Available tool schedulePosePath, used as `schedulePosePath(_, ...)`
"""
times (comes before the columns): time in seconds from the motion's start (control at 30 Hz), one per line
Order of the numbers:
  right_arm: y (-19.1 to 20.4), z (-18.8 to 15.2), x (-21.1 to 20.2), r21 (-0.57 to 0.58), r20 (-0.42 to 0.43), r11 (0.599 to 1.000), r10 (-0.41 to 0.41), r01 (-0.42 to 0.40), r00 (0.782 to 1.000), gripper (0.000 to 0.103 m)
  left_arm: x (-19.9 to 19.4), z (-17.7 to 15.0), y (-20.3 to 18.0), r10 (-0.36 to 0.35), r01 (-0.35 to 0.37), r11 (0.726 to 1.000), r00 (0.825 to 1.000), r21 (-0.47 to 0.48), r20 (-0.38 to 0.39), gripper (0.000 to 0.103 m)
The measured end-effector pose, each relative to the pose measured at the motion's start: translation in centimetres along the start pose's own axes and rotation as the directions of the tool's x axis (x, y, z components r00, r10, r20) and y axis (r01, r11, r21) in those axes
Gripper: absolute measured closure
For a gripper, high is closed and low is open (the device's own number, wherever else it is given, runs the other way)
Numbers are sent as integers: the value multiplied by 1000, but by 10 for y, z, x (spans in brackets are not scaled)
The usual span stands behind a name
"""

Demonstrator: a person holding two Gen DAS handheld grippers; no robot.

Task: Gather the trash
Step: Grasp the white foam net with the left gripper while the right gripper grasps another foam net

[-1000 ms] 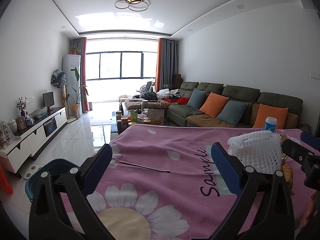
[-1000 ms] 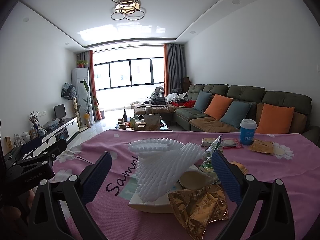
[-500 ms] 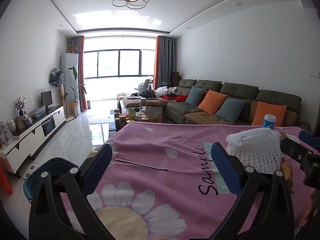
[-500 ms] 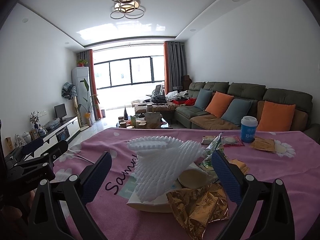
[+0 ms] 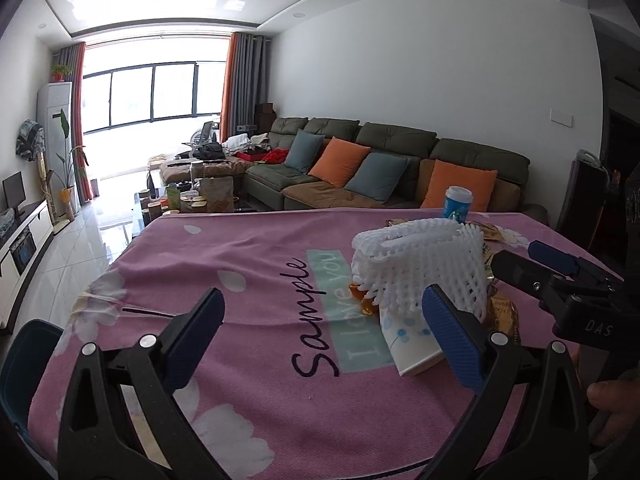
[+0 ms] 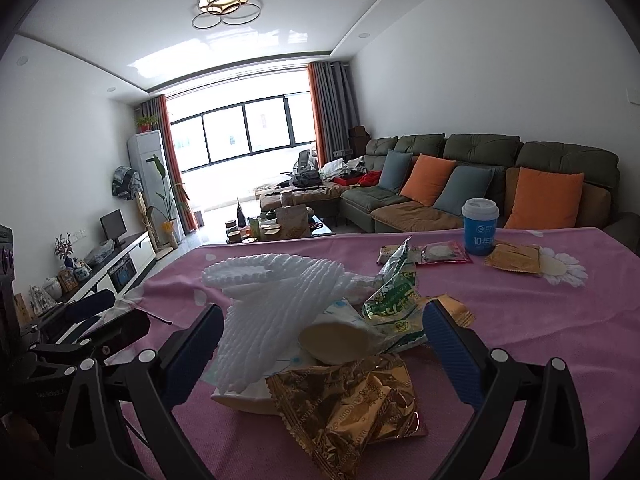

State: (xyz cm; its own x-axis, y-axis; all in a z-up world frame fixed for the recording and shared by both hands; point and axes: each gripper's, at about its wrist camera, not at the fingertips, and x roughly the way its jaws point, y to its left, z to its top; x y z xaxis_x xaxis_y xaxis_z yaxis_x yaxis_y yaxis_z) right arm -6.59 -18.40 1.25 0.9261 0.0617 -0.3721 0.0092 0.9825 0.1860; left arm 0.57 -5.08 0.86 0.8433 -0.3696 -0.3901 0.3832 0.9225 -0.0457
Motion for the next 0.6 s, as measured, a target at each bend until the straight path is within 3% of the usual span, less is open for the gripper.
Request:
schedulePosePath(0.17, -11, 2, 7, 53, -42, 997, 54, -52, 998, 20, 18, 12, -19, -22, 19, 996, 999, 90, 27, 9)
schedulePosePath(0.33, -16, 3, 20, 106, -85, 985, 144, -135, 986, 35, 49, 22, -37, -41, 43, 981, 999, 191, -17, 24)
schedulePosePath(0.47, -15, 3, 28, 142, -113, 971, 208, -191, 972, 45, 67, 25, -39, -69, 77, 973, 997, 220, -43, 31)
schedulePosePath(0.57, -14, 3, 32, 162, -123, 960, 247, -226, 961, 55, 76, 27, -43, -83, 91, 965, 996, 244, -44, 45)
schedulePosePath(0.6, -15, 4, 32, 168, -124, 957, 257, -235, 958, 57, 79, 29, -43, -90, 100, 964, 995, 247, -49, 56)
